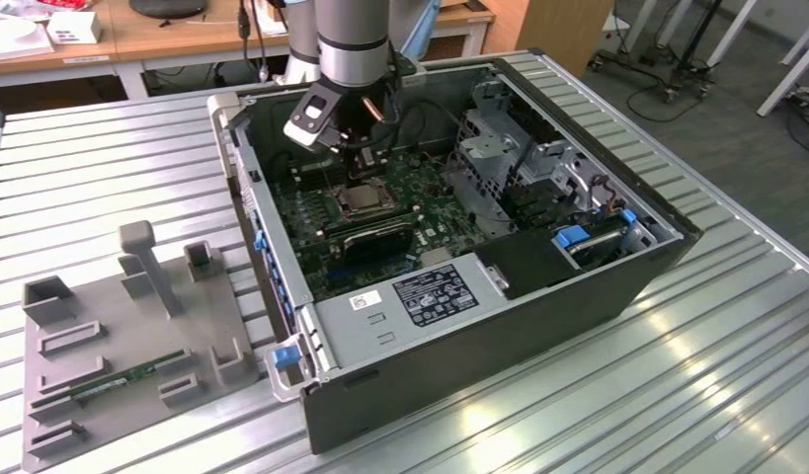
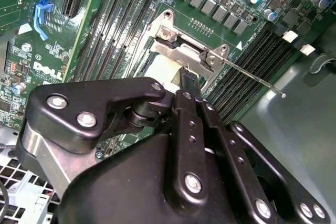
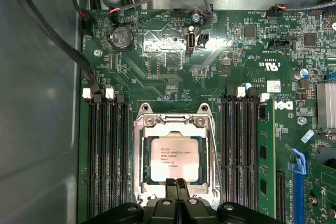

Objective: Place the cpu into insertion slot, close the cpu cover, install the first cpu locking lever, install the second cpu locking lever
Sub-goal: 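Close the cpu cover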

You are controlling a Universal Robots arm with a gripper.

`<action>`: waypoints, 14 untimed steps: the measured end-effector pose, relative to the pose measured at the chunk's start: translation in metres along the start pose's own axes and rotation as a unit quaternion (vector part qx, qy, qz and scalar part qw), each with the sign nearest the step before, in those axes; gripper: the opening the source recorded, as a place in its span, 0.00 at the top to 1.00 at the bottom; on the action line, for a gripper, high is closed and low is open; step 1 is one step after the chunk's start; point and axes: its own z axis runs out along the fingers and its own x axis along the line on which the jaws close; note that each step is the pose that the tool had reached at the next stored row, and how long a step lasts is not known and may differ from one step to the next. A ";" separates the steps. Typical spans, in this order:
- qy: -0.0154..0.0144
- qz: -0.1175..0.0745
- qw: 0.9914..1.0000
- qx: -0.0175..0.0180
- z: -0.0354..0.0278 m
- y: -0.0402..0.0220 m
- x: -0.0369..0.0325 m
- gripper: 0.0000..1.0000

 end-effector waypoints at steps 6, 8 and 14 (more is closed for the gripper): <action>0.001 -0.021 1.000 0.000 0.0003 -0.0002 0.0000 0.89; 0.002 -0.040 0.999 0.001 0.0005 -0.0001 0.0000 0.89; 0.005 -0.094 0.996 0.002 0.0012 -0.0002 0.0000 0.89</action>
